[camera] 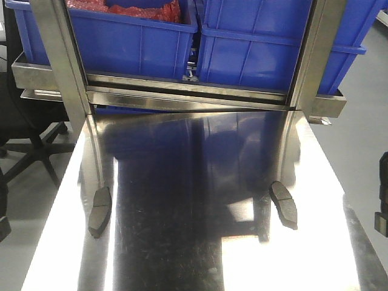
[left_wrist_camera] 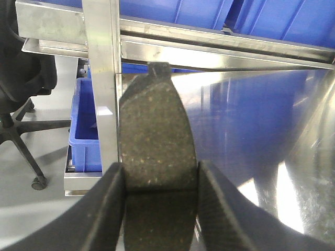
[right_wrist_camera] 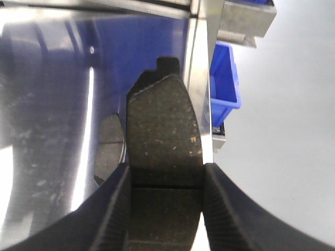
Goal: Move and align brake pads A on conveyor
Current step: 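Lift the brake pad with the right gripper off the table, then turn the base away from the table holding both pads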
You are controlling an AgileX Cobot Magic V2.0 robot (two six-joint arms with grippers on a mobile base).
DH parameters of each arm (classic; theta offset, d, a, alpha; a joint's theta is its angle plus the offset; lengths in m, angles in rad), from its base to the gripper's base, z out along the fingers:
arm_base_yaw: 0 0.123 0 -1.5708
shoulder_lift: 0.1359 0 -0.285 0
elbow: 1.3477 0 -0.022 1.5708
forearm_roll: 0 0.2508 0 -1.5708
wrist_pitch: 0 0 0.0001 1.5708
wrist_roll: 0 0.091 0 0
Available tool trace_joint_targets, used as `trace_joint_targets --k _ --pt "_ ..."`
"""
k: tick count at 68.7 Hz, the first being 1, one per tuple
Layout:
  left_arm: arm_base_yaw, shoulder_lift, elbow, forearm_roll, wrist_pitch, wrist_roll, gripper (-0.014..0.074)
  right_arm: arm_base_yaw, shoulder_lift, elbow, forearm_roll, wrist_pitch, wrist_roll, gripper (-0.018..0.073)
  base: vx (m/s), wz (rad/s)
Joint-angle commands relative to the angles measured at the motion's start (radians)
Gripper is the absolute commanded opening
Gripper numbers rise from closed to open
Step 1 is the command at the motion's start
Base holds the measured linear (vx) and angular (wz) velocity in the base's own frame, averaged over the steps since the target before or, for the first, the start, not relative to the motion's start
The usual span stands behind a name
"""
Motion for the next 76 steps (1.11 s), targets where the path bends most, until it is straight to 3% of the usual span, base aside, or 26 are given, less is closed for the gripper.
trace_joint_targets --k 1,76 --pt "-0.007 -0.003 -0.033 -0.011 -0.091 -0.001 0.0104 -0.002 -0.016 -0.03 0.02 -0.086 0.001 -0.0006 0.0 0.0" --pt "-0.007 -0.003 -0.033 -0.011 -0.091 -0.001 0.0104 -0.002 -0.016 -0.03 0.02 -0.086 0.001 -0.0006 0.0 0.0"
